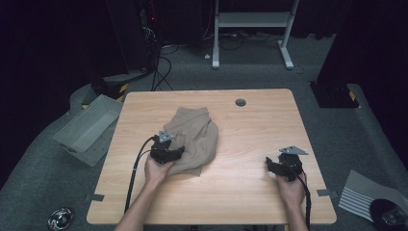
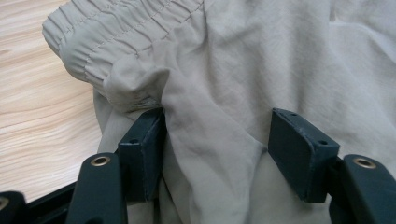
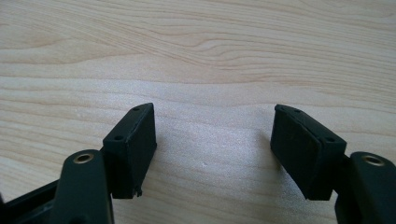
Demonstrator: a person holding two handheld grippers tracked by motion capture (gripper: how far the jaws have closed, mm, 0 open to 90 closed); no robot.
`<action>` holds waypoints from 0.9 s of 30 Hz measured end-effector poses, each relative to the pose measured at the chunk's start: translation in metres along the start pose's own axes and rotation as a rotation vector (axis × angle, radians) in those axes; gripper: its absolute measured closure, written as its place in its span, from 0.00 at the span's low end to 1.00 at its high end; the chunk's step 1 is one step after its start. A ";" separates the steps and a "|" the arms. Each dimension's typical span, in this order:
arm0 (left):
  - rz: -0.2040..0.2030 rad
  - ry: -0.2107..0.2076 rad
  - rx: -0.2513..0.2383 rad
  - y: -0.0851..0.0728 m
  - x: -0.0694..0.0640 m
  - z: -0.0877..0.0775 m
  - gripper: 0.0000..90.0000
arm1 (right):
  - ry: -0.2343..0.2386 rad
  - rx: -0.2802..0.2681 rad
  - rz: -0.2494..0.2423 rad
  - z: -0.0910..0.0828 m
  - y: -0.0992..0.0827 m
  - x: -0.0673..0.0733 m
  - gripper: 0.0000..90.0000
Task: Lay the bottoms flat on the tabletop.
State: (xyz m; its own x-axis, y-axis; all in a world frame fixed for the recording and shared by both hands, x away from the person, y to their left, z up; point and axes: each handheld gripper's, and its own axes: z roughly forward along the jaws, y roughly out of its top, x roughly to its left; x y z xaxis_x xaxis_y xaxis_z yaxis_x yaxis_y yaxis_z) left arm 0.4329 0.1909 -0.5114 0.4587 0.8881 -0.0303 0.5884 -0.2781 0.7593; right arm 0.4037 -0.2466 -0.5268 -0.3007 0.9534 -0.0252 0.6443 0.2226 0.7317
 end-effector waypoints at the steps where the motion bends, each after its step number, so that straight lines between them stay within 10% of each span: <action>1: 0.001 -0.003 0.000 0.001 -0.005 0.001 0.41 | 0.000 0.000 0.001 0.000 0.000 0.000 0.35; 16: 0.019 -0.071 -0.009 0.015 -0.067 0.023 0.39 | 0.004 -0.001 -0.006 0.000 0.000 0.000 0.35; 27: 0.023 -0.084 -0.029 0.021 -0.061 0.005 0.32 | 0.005 -0.001 -0.006 0.000 0.000 0.000 0.35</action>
State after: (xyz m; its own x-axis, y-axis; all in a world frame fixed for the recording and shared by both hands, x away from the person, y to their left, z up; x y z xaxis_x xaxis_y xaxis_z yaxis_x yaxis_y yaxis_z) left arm 0.4209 0.1295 -0.4968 0.5270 0.8472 -0.0665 0.5584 -0.2863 0.7786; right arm 0.4040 -0.2463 -0.5268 -0.3083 0.9509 -0.0262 0.6415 0.2281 0.7324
